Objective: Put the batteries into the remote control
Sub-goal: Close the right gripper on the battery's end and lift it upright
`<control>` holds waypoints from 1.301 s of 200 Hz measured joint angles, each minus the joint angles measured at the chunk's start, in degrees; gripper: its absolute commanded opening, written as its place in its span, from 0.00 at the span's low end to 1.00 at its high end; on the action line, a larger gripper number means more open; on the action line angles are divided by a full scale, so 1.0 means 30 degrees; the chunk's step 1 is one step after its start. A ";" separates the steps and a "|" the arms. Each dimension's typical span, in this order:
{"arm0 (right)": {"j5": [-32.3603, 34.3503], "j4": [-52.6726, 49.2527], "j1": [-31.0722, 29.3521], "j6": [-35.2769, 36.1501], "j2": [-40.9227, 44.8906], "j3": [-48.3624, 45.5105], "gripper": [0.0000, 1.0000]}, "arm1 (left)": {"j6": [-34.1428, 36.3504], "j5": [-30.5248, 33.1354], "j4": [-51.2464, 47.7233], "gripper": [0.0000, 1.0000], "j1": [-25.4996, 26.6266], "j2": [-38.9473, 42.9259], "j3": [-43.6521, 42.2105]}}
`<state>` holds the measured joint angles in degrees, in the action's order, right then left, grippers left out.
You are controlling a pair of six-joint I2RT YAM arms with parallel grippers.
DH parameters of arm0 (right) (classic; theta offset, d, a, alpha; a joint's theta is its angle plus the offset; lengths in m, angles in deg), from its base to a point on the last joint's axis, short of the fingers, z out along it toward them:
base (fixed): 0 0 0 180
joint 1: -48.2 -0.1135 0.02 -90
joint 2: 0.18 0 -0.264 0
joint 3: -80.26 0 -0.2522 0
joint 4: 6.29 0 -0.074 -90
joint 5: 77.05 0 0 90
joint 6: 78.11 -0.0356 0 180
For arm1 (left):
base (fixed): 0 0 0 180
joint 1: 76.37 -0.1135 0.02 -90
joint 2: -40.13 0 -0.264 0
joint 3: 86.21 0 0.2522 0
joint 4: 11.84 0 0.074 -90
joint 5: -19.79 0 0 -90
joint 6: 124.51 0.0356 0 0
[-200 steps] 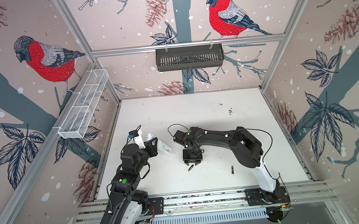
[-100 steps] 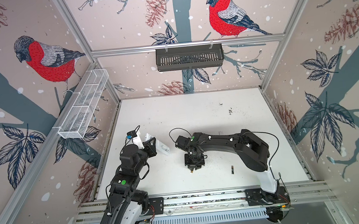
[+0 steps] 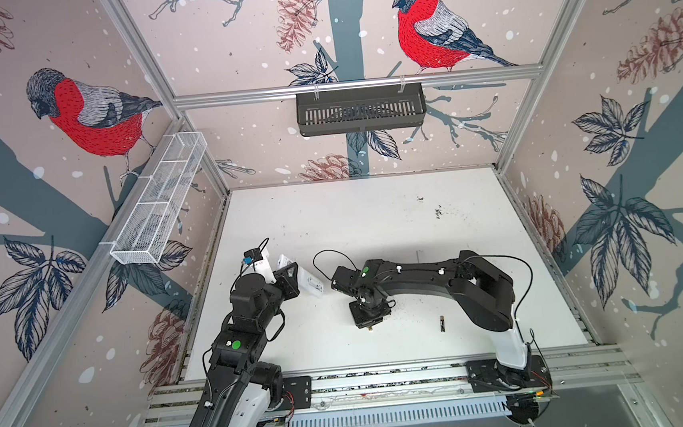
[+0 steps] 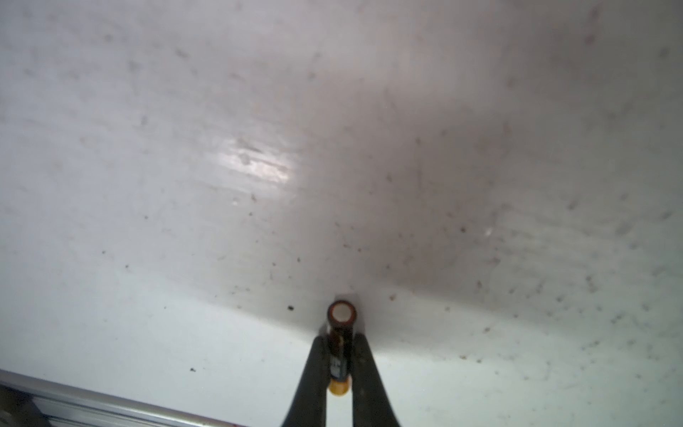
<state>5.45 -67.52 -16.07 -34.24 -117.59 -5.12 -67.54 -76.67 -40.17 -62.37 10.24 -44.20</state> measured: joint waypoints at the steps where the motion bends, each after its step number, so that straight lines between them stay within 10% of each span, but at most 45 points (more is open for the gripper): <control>1: 0.0000 0.0022 -0.0007 0.0087 0.0015 -0.0029 0.11 | 0.0000 0.0000 0.0007 0.00 0.0000 0.0000 -0.0007; 70: 0.0918 0.2273 -0.0794 0.4408 0.1158 -0.1945 0.35 | 0.0015 -0.0408 0.0058 0.00 0.0182 -0.0313 -0.0029; 260: 0.4860 0.6455 -0.2098 0.3810 0.3650 -0.5552 0.33 | 0.0007 0.0168 0.0058 0.00 0.1049 -0.0510 -0.0138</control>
<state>20.03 -48.15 -22.37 -22.81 -106.64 -21.77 -67.52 -76.17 -40.00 -59.23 8.71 -44.62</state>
